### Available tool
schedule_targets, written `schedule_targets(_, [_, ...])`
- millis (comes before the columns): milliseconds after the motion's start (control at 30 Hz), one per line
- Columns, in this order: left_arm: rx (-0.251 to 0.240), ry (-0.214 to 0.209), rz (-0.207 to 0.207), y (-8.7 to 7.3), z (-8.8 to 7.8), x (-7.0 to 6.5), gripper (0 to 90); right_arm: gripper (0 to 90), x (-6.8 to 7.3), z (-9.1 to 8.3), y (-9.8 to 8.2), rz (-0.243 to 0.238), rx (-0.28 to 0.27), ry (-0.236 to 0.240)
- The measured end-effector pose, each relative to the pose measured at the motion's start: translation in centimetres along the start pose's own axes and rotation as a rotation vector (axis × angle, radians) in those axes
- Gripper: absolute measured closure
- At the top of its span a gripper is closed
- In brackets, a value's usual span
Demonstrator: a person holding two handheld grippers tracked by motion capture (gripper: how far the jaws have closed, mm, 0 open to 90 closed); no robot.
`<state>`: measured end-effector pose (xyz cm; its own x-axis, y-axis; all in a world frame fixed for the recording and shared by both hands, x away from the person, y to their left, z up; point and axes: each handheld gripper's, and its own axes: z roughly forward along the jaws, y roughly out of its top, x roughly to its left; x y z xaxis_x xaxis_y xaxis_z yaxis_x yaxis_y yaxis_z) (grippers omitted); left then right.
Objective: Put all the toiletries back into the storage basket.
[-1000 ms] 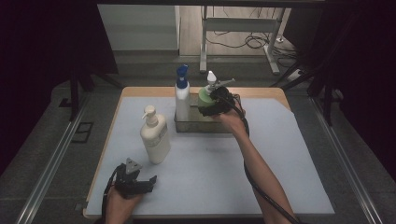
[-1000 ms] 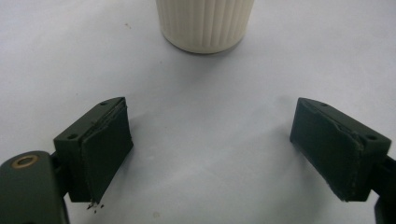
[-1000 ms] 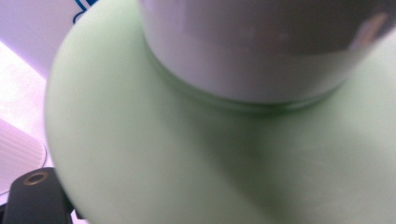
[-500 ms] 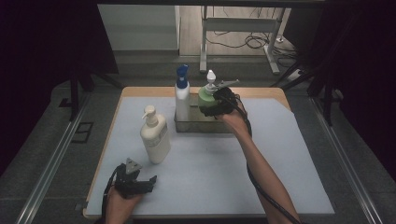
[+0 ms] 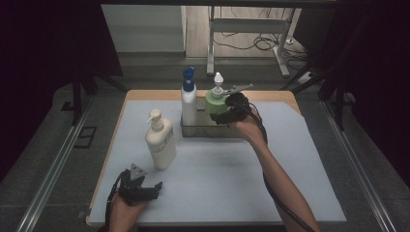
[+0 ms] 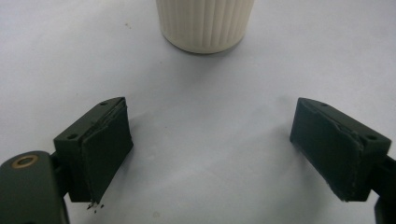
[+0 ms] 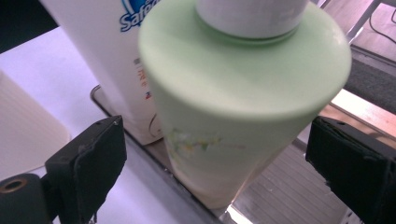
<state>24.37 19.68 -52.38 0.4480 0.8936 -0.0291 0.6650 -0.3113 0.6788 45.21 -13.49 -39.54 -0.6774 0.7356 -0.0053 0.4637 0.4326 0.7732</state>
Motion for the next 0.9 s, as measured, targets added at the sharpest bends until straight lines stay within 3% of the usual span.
schedule_targets(500, [0.000,0.001,0.000,0.0,0.0,0.0,12.0,4.7,0.1,-1.4,-1.4,-0.005,0.026,0.030])
schedule_targets(900, [0.000,0.002,0.001,0.0,0.0,0.0,12.0,13.5,-0.4,-2.4,-2.7,0.030,0.030,0.043])
